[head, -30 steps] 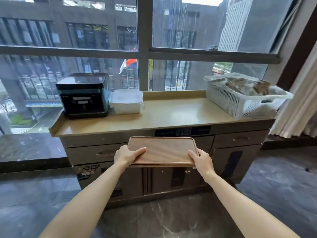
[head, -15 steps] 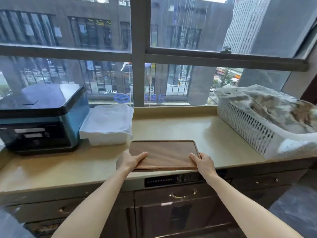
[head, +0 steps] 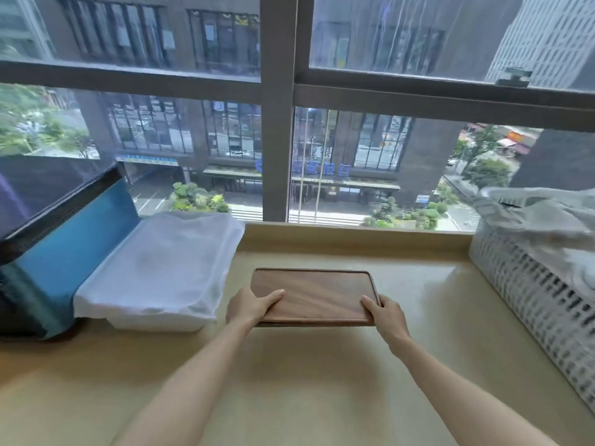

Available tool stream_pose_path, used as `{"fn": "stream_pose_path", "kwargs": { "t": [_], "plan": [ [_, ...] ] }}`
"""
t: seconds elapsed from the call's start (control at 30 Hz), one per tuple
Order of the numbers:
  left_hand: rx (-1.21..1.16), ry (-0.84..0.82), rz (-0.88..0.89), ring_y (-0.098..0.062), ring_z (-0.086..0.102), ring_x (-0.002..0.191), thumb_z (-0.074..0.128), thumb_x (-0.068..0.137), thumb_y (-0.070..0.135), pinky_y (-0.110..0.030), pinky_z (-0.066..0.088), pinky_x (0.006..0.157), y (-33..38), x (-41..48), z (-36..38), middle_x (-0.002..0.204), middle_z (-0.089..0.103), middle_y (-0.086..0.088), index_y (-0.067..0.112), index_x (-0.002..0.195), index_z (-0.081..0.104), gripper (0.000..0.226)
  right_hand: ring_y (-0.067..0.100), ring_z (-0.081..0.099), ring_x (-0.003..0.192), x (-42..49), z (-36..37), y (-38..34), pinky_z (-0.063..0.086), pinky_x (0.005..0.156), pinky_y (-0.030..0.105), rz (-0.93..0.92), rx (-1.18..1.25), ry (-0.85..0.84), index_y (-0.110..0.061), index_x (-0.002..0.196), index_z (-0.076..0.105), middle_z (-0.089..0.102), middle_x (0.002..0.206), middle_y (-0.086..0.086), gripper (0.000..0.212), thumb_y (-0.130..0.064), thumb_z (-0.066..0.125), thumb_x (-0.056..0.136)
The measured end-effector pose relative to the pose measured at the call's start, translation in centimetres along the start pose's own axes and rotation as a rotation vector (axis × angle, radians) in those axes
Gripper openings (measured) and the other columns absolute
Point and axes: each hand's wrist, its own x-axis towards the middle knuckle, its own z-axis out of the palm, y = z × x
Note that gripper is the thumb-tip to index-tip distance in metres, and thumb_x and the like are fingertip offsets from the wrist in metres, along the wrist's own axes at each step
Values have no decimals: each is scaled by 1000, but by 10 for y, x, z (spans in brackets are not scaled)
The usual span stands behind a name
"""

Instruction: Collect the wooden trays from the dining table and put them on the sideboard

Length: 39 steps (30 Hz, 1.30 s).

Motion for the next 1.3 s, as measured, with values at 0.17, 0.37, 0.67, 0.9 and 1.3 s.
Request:
{"fn": "stream_pose_path", "kwargs": {
  "t": [0.17, 0.37, 0.67, 0.9, 1.3],
  "plan": [
    [-35, 39, -23, -29, 56, 117, 70, 73, 48, -30, 42, 89, 32, 40, 33, 124, 63, -10, 9, 122, 54, 64, 23, 55, 76, 73, -7, -9, 39, 59, 27, -14, -3, -29, -7, 89, 63, 62, 79, 7, 17, -22, 55, 89],
    [-28, 45, -122, -29, 59, 113, 72, 68, 52, -34, 46, 92, 47, 80, 55, 121, 66, -10, 8, 116, 59, 66, 25, 57, 83, 123, 0, -8, 40, 64, 33, 21, -29, -63, -5, 97, 64, 65, 92, 11, 23, -24, 54, 89],
    [14, 69, -166, -31, 62, 104, 75, 68, 48, -33, 46, 79, 64, 133, 78, 111, 68, -14, 3, 104, 64, 59, 24, 54, 87, 167, 9, -2, 36, 74, 29, 53, -56, -6, -2, 100, 64, 64, 96, 13, 25, -21, 53, 89],
    [89, 111, -170, -32, 53, 117, 73, 66, 55, -38, 46, 98, 69, 155, 85, 122, 61, -15, 4, 112, 60, 70, 31, 55, 83, 187, 19, -4, 36, 69, 30, 104, -105, 34, 5, 88, 65, 64, 86, 18, 27, -20, 55, 87],
    [324, 61, -145, -31, 34, 131, 62, 76, 57, -38, 36, 105, 80, 162, 79, 140, 38, -16, 3, 125, 51, 73, 37, 38, 125, 193, 18, -25, 37, 101, 41, 166, -490, 17, -2, 117, 57, 48, 130, 22, 45, -38, 48, 90]
  ]
}}
